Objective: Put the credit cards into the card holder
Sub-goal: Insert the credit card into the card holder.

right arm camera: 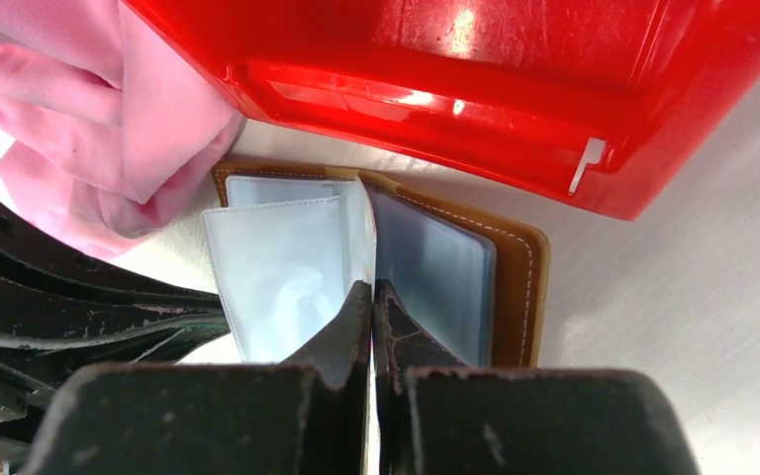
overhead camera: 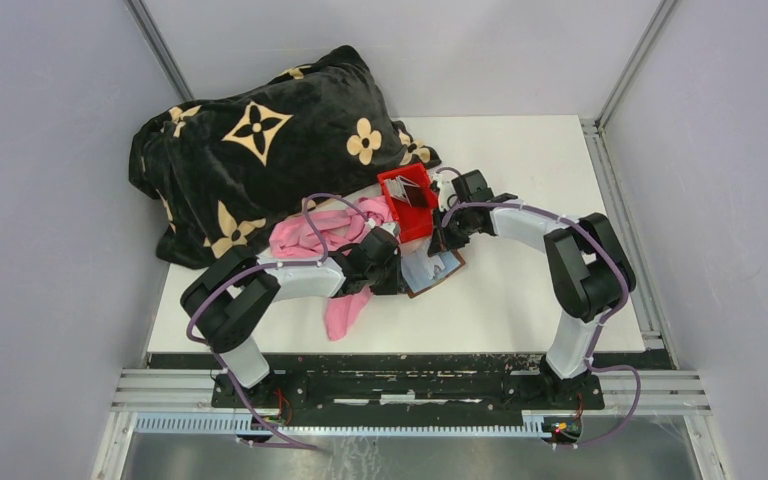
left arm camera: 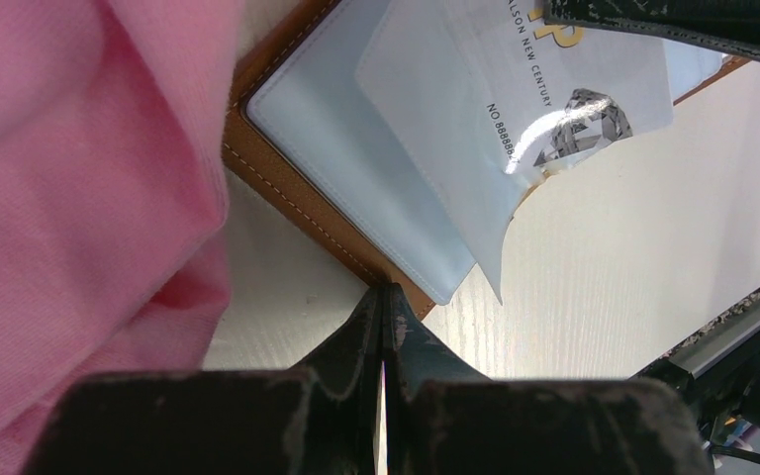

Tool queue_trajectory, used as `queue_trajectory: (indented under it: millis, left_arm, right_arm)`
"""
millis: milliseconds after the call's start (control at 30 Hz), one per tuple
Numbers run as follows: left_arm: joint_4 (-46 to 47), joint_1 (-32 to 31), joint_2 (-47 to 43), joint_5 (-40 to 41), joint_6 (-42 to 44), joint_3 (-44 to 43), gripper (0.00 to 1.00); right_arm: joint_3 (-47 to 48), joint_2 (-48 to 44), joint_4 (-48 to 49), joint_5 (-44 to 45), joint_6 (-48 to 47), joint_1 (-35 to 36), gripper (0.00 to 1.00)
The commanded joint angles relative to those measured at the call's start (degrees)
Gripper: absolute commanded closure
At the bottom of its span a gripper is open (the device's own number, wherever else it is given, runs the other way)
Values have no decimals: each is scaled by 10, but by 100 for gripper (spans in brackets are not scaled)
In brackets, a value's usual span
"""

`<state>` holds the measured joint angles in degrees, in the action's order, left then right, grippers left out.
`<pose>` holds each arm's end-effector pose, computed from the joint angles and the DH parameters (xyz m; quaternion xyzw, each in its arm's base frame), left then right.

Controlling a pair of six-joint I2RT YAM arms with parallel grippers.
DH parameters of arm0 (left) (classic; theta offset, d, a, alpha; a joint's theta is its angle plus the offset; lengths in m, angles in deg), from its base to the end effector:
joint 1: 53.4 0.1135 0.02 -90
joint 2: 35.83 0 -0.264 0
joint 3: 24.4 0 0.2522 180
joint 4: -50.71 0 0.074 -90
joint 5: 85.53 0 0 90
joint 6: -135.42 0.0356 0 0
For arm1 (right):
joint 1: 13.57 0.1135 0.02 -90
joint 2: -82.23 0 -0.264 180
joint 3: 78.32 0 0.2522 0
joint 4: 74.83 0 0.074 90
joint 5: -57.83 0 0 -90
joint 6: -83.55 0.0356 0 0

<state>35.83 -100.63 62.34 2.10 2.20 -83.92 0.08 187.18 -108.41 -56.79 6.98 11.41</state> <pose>0.2160 -0.2356 0.1292 0.0397 0.9488 -0.2359 0.2064 0.3261 0.1683 0.1636 -0.1497 0.9337 0.2774 0.1700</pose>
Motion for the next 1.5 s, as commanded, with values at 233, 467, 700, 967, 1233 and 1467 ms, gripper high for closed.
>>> queue_trajectory:
  millis: [233,467,700,967,1233,1467]
  left_arm:
    - [-202,22,103,134,-1,53,97]
    - [-199,41,94,151,-34,47,97]
    - [-207,54,105,159,-41,7,97]
    - [-227,64,138,160,-31,-44,97]
    - [-245,85,165,160,-13,-77,97]
    - [-261,92,175,158,5,-99,97]
  right_arm:
    - [-86,-15,5,-41,45,3,99]
    - [-115,-46,14,-29,71,3,99]
    - [-142,-68,40,-35,85,2,99]
    - [-127,-54,77,-53,100,2,99]
    - [-90,-39,76,-52,94,-10,99]
    - [-65,-18,87,-44,103,-25,99]
